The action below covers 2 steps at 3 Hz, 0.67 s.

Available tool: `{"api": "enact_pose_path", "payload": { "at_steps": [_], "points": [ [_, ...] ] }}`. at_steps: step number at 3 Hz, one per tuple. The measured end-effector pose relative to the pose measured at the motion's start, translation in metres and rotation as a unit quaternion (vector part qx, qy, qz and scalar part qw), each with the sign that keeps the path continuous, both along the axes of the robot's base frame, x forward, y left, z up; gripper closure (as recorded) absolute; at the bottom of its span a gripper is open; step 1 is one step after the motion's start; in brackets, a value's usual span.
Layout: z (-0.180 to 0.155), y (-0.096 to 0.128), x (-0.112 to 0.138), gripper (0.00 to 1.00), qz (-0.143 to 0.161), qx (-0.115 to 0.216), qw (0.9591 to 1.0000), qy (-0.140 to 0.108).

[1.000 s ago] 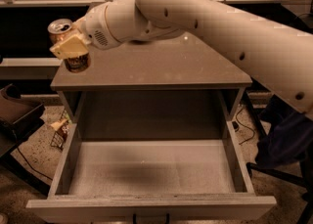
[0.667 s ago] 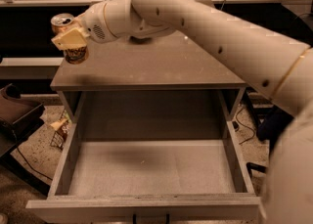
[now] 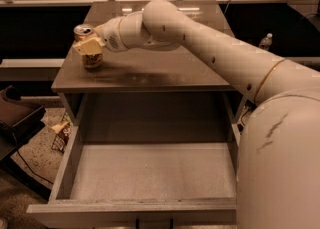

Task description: Pick orange can from top drawer and place on counter

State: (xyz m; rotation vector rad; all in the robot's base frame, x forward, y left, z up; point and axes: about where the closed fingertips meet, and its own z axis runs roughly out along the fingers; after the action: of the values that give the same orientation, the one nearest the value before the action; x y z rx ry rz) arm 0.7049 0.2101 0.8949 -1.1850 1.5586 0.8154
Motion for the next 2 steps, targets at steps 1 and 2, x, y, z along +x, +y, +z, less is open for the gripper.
{"api": "enact_pose_path", "payload": {
  "at_steps": [1,2],
  "points": [
    [-0.0018,0.0044,-0.0018,0.74,0.004,0.000,1.0000,0.002],
    [-0.0026,0.0068,-0.0027,0.51,0.006,0.000,1.0000,0.003]
  ]
}}
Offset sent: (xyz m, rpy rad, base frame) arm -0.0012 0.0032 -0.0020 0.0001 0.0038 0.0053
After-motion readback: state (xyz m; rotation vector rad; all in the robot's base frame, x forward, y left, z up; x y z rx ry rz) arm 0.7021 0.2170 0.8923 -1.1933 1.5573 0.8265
